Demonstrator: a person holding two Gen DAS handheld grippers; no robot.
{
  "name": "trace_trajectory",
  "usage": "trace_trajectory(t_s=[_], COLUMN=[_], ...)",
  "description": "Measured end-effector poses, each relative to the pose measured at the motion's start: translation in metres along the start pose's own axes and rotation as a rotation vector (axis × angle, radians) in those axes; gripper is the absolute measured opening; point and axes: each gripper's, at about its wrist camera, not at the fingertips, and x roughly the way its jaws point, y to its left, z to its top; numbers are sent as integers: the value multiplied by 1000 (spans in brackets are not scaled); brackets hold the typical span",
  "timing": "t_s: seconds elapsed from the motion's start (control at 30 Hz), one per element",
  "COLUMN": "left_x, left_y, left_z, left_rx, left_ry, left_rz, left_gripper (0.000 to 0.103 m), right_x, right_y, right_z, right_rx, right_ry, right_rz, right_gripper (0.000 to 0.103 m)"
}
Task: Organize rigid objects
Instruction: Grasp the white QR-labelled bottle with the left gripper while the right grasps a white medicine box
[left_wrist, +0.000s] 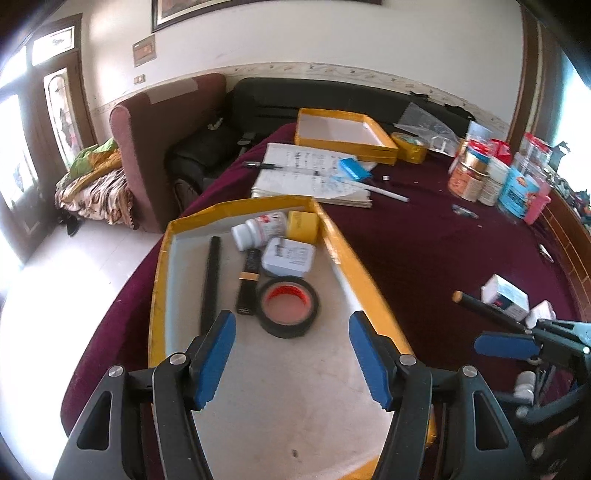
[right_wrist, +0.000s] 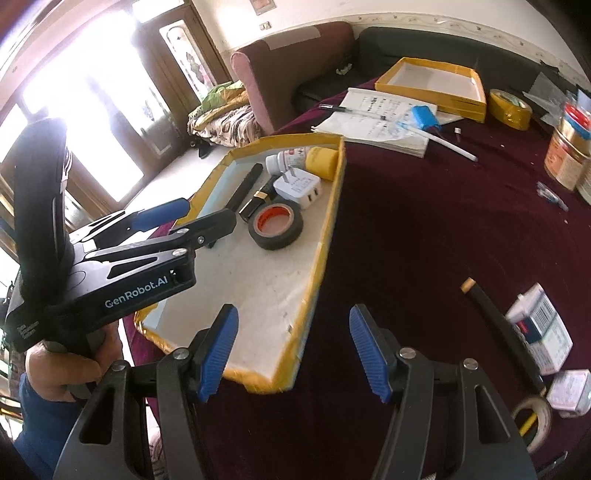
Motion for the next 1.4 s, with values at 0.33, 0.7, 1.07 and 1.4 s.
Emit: trace_trajectory(t_s=[0.33,0.7,1.07,1.4], left_x=[-46,-25,9,27], left_y=[-81,-192,-232,-203], left_z=[-39,-92,-93,-90], left_rx=[157,371,432,340], left_ry=[-97,69,127,126], left_rz=[-125,-355,-376,-350], left_gripper=[73,73,40,36], right_x=[-73,-137,-138,-132], right_y=[-99,-243,-234,-226], right_z=[-52,-130,-133,-129], right_rx=[135,488,479,419], right_ry=[-133,-275,-275,-324], right_rz=[-76,-129,-54,-133], right_gripper=[62,62,62,62])
